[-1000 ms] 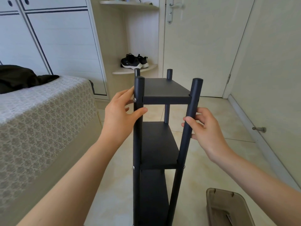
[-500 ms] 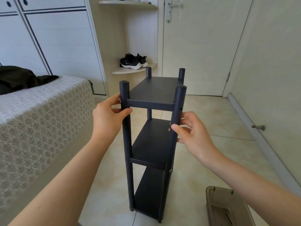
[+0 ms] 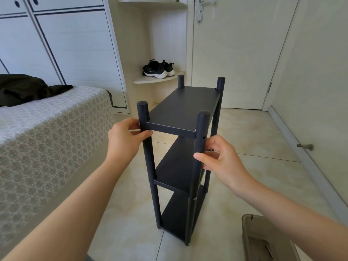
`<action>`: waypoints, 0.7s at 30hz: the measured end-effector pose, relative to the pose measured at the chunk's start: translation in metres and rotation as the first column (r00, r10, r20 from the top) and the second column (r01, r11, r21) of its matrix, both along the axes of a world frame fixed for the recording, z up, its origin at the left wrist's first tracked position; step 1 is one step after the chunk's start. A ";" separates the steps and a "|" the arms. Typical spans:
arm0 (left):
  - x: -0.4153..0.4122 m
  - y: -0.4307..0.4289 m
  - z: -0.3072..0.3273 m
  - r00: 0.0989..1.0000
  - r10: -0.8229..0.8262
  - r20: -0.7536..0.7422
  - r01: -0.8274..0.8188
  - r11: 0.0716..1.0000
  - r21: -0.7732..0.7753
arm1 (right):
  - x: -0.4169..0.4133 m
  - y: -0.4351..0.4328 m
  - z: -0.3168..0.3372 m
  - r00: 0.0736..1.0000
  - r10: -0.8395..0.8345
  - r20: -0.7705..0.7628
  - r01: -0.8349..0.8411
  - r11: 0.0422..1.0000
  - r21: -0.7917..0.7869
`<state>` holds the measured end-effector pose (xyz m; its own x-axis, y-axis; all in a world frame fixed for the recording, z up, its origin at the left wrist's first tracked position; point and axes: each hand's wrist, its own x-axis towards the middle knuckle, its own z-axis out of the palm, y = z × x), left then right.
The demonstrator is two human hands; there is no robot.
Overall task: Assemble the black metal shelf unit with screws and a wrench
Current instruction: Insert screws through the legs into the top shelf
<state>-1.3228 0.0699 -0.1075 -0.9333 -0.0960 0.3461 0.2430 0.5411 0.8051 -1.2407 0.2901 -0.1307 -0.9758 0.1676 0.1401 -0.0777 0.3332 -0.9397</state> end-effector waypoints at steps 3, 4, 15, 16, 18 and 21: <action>0.000 -0.001 -0.002 0.994 0.036 0.099 -0.034 0.999 -0.020 | -0.001 0.001 -0.001 1.000 0.002 -0.003 -0.002 1.000 -0.004; 0.000 -0.002 -0.002 0.989 0.057 0.138 -0.051 0.997 -0.049 | -0.001 0.002 -0.001 1.000 0.007 -0.001 -0.007 1.000 -0.005; 0.023 0.031 0.001 0.683 -0.604 0.411 0.317 0.752 0.578 | -0.002 0.004 0.000 1.000 0.030 0.009 -0.030 0.999 -0.016; 0.024 0.037 -0.002 0.665 -0.639 0.387 0.314 0.709 0.632 | -0.001 0.005 -0.001 0.999 0.034 0.013 -0.034 0.999 -0.024; 0.024 0.048 -0.008 0.652 -0.685 0.324 0.286 0.618 0.732 | -0.001 0.006 -0.003 0.999 0.040 0.015 -0.039 0.999 -0.036; 0.024 0.061 -0.015 0.638 -0.746 0.190 0.276 0.452 0.848 | -0.001 0.007 -0.006 0.999 0.041 0.006 -0.040 0.998 -0.040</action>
<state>-1.2988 0.1311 -0.1224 -0.8708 0.4838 -0.0872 -0.2740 -0.3303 0.9032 -1.2420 0.2971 -0.1371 -0.9829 0.1332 0.1271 -0.0835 0.2923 -0.9527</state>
